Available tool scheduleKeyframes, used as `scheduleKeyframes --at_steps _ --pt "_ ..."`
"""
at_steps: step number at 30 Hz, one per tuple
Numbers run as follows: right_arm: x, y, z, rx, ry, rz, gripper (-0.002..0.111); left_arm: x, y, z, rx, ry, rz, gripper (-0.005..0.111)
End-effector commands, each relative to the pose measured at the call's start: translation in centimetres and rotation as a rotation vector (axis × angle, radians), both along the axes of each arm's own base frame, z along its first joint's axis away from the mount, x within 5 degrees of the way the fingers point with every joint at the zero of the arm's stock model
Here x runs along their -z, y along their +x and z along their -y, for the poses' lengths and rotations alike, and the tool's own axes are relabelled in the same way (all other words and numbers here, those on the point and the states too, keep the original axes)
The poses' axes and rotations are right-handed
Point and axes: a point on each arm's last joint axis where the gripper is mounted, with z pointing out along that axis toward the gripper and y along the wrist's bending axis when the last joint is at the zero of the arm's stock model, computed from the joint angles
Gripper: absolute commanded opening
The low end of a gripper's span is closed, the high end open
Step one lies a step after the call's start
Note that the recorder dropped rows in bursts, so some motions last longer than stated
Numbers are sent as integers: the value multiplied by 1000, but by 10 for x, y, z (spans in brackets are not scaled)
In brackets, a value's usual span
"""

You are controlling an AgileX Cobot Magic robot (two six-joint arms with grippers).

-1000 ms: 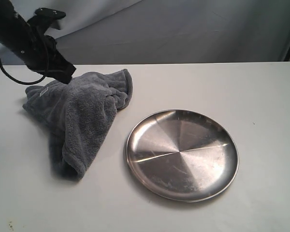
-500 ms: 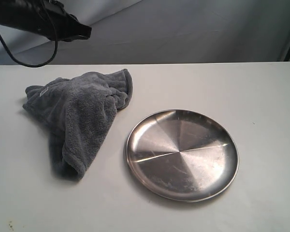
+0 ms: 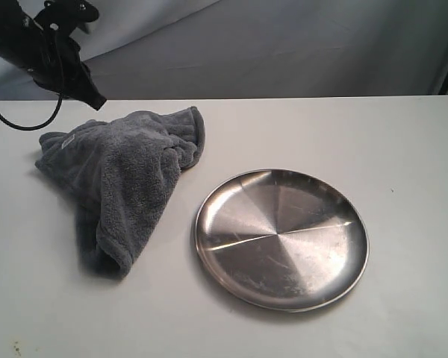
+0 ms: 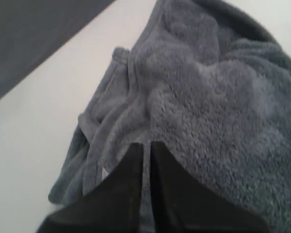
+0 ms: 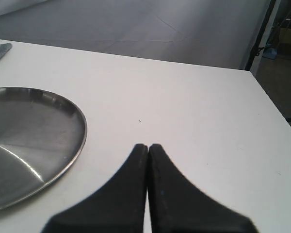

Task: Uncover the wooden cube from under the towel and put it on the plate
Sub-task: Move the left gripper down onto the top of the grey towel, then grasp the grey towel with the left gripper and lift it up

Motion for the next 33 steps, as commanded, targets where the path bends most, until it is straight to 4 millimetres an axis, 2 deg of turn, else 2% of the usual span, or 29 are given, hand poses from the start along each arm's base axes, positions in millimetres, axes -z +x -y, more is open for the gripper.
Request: scheduleKeyframes --at_steps 1,4,7,11,14,19,30,33 --pt "0 0 1 8 -8 5 0 2 -5 0 -21 12 -67 14" --pt "0 0 1 8 -8 5 0 4 -9 4 -28 -35 -121 22" --pt "0 0 1 8 -8 5 0 12 -12 7 -30 -68 -190 39" --pt "0 0 1 8 -8 5 0 34 -10 12 -40 -110 -277 68" --pt "0 0 1 8 -8 5 0 54 -8 13 -41 -110 -347 81" --pt "0 0 1 8 -8 5 0 73 -9 17 -11 -127 -425 83" --pt "0 0 1 8 -8 5 0 68 -10 30 46 -270 -429 83" --pt "0 0 1 8 -8 5 0 69 -10 29 49 -256 -430 75"
